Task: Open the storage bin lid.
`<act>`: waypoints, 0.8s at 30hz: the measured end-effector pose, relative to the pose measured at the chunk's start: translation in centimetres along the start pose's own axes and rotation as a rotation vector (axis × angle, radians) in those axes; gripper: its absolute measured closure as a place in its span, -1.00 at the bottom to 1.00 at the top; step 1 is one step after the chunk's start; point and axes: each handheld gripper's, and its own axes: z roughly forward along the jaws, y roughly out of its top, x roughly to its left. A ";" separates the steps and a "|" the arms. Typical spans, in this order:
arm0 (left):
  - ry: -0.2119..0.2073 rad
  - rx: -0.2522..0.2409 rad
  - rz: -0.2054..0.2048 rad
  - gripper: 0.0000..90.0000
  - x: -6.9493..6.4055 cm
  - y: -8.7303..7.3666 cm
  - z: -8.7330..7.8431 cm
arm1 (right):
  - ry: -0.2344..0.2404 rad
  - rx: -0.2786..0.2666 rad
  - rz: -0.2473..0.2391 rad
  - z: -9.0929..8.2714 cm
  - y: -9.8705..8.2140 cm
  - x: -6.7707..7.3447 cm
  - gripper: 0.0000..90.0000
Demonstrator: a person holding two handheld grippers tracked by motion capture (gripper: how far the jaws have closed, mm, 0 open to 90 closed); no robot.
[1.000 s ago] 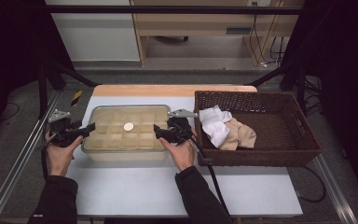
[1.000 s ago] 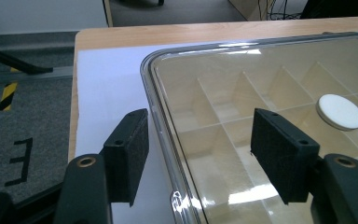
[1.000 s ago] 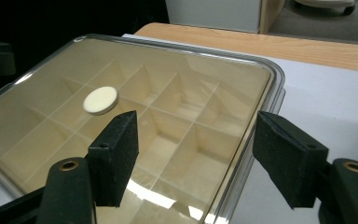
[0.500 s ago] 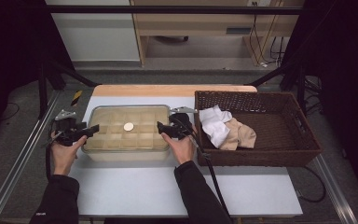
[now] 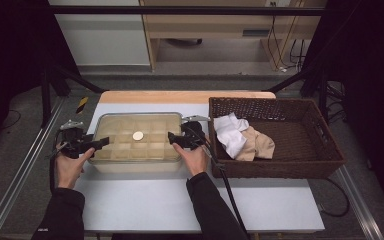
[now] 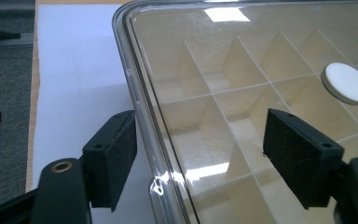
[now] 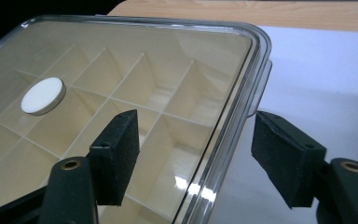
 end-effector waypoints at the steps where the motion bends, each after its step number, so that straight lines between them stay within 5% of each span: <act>1: 0.002 0.002 0.004 -0.45 -0.1 0.0 0.0 | 0.013 0.004 0.012 0.1 0.0 -0.1 -0.29; 9: -0.050 0.003 -0.044 -0.54 0.5 0.0 0.6 | 0.056 0.012 0.046 0.6 0.0 -0.1 -0.33; 17: -0.065 -0.049 -0.139 -0.11 1.4 -0.3 -0.2 | 0.059 0.008 0.062 0.4 0.1 -0.1 -0.26; 24: -0.065 -0.133 -0.130 0.08 1.3 -0.2 -1.6 | 0.070 -0.036 0.057 -0.6 0.6 0.0 -0.11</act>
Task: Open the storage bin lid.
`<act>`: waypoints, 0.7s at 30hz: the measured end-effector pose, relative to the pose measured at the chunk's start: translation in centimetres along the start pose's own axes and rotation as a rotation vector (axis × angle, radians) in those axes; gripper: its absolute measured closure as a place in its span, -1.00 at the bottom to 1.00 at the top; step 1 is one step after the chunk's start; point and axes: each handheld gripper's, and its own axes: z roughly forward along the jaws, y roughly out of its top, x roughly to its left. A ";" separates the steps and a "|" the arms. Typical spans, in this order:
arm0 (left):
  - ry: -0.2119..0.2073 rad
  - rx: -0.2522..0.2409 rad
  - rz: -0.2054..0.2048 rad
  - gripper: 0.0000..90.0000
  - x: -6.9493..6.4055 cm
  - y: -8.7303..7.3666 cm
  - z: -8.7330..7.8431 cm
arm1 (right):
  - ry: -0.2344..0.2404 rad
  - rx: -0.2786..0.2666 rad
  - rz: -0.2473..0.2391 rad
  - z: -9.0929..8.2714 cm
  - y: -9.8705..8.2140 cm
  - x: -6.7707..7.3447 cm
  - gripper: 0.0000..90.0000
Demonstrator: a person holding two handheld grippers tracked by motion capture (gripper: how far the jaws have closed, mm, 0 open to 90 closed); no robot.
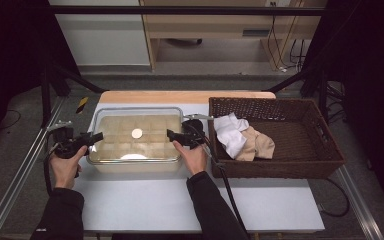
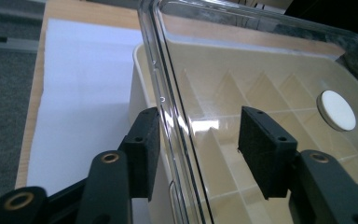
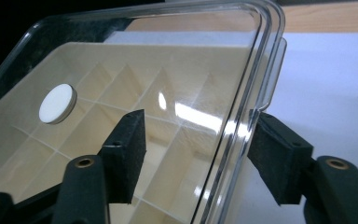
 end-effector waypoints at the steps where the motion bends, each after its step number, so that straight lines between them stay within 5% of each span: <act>1: -0.001 -0.012 0.002 0.11 -0.1 0.0 -0.2 | 0.002 -0.002 0.003 -0.2 0.1 0.1 -0.09; 13: -0.013 -0.136 0.044 0.40 -1.3 0.3 -3.9 | 0.049 -0.075 -0.015 -3.9 1.3 1.4 0.12; 21: -0.014 -0.174 0.096 0.51 -2.3 0.1 -6.3 | 0.092 -0.106 -0.025 -6.8 1.3 2.2 0.35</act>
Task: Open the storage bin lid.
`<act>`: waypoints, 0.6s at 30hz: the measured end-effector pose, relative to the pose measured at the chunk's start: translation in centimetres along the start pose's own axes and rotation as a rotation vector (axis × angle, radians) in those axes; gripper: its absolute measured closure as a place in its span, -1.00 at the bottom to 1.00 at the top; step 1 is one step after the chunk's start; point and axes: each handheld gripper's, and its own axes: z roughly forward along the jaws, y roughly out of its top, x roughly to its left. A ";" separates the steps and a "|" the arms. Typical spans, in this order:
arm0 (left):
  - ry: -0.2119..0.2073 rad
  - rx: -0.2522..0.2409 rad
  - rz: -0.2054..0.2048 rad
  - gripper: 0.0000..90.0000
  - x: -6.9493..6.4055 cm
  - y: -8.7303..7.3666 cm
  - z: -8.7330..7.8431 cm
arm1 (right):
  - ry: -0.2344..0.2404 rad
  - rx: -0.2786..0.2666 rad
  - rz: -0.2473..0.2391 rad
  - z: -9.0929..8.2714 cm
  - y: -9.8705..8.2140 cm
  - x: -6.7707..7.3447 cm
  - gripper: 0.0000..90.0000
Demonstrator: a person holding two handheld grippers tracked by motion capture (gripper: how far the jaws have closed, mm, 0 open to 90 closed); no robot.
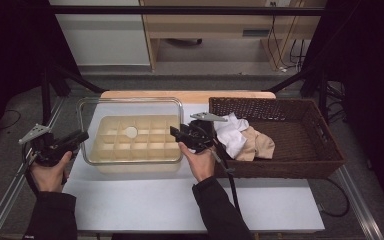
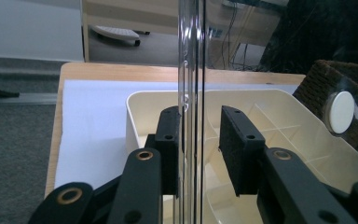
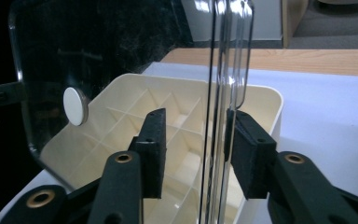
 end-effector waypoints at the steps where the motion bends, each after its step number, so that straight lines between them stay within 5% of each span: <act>1: -0.002 -0.004 0.008 0.51 -0.2 0.0 -0.3 | 0.001 0.001 -0.007 -0.2 0.0 0.1 0.37; 18: -0.057 -0.036 0.078 0.54 -4.0 -0.8 -3.9 | 0.104 -0.005 -0.010 -6.5 -1.1 0.0 0.58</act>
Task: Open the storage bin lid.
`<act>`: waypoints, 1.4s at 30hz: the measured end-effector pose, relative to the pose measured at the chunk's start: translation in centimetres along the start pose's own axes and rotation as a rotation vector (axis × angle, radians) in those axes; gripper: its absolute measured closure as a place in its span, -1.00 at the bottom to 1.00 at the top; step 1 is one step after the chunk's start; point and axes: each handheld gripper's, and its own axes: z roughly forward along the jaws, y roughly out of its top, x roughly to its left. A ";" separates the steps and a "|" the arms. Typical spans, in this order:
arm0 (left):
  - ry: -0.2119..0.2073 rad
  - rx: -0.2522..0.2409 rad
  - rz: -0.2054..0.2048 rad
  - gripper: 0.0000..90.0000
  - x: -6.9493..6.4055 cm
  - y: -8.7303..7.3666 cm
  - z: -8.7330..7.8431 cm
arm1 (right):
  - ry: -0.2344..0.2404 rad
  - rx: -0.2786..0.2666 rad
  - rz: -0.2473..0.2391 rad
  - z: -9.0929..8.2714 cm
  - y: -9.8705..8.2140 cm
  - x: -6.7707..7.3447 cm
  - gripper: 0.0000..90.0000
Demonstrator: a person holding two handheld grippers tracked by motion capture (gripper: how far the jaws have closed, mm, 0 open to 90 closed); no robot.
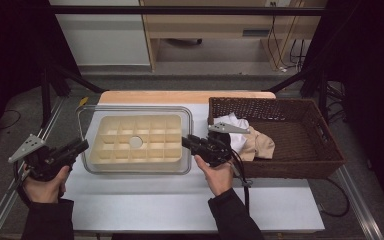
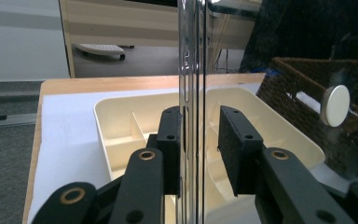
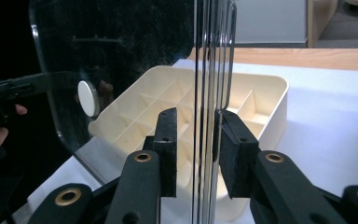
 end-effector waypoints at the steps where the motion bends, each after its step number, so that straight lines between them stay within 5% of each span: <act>1: 0.003 0.004 0.004 0.54 -0.2 -0.2 -0.2 | 0.006 0.002 -0.006 -0.3 -0.2 0.1 0.58; 7: 0.010 0.015 0.019 0.54 -1.8 -1.2 -1.3 | 0.025 0.031 -0.040 -2.1 -1.6 0.6 0.59; 21: 0.002 0.056 0.010 0.54 -4.0 -4.4 -3.3 | 0.096 0.077 -0.022 -5.1 -5.4 0.8 0.64; 29: 0.005 0.085 -0.009 0.55 -4.9 -7.3 -5.1 | 0.133 0.137 0.002 -5.5 -7.9 0.9 0.64; 42: 0.018 0.188 -0.033 0.56 -4.8 -10.5 -5.3 | 0.150 0.221 0.045 -4.8 -10.6 0.5 0.64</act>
